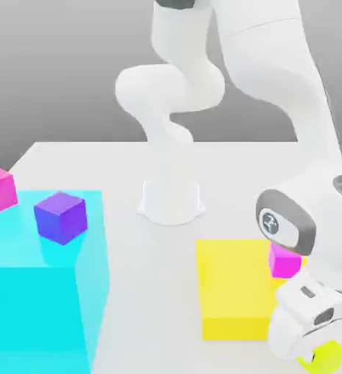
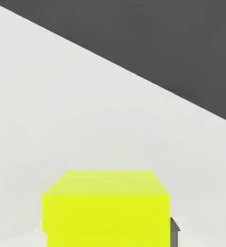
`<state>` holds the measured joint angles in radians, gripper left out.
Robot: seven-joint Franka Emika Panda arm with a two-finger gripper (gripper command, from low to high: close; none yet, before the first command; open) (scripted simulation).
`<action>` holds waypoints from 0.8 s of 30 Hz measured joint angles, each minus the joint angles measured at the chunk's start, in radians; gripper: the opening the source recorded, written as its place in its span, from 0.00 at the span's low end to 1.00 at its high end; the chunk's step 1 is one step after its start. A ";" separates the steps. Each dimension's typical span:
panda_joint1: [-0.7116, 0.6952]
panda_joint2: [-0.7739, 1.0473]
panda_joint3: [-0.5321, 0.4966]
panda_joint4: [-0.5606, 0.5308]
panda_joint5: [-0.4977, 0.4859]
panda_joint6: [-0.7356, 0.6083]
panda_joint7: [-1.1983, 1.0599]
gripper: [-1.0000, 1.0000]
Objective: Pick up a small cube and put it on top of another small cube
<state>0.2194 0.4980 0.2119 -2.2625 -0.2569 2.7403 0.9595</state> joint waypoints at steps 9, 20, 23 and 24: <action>-0.132 -0.311 -0.072 -0.038 0.114 -0.269 0.069 0.00; -0.416 -0.705 -0.244 -0.057 0.204 -0.633 0.330 0.00; -0.472 -0.796 -0.289 -0.072 0.227 -0.703 0.393 0.00; -0.480 -0.796 -0.295 -0.091 0.230 -0.683 0.400 0.00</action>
<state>-0.2603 -0.2981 -0.0833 -2.3537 -0.0272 2.0571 1.3598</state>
